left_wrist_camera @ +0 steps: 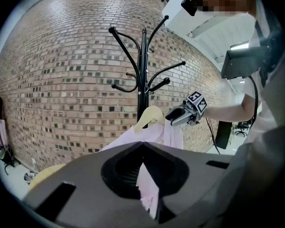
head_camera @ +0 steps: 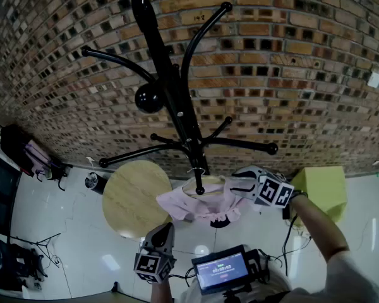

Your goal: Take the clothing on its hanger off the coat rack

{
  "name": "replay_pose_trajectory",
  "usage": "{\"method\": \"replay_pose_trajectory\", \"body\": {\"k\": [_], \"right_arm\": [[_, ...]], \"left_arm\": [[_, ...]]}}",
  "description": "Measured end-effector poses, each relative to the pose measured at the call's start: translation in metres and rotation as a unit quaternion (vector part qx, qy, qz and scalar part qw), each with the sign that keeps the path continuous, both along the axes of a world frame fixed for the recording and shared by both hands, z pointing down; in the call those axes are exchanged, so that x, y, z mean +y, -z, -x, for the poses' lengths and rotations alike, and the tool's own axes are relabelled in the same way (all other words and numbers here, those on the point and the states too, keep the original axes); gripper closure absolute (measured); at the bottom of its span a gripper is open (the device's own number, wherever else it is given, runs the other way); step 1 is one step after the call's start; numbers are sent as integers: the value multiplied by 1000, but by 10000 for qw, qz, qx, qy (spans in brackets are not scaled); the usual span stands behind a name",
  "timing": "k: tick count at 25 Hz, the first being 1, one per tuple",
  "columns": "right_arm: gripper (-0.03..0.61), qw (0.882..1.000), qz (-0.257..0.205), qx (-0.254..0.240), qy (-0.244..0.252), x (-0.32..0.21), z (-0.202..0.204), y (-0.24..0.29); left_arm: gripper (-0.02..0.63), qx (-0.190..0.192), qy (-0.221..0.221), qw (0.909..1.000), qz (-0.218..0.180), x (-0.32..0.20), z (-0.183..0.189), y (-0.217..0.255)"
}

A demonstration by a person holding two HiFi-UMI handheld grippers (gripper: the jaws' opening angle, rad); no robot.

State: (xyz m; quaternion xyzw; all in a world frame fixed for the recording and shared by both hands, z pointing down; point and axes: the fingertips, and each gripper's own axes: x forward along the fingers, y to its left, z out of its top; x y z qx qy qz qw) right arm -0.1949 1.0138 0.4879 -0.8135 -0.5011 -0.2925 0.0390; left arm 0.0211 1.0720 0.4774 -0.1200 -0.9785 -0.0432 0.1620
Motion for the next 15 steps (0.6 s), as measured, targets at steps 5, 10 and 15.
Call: {"method": "replay_pose_trajectory", "body": {"k": [5,10,15], "right_arm": [[397,9992,-130,-41,373,4,-9,-11],[412,9982,-230,-23,547,11,-12,-21],[483,9973,-309,10,666,16,-13,-23]], "left_arm": [[606,76,63,9999,51,-1,-8,-1],[606,73,161,9998,51,0,-13,-2],[606,91,238,9997,42,-3,-21,-3]]}}
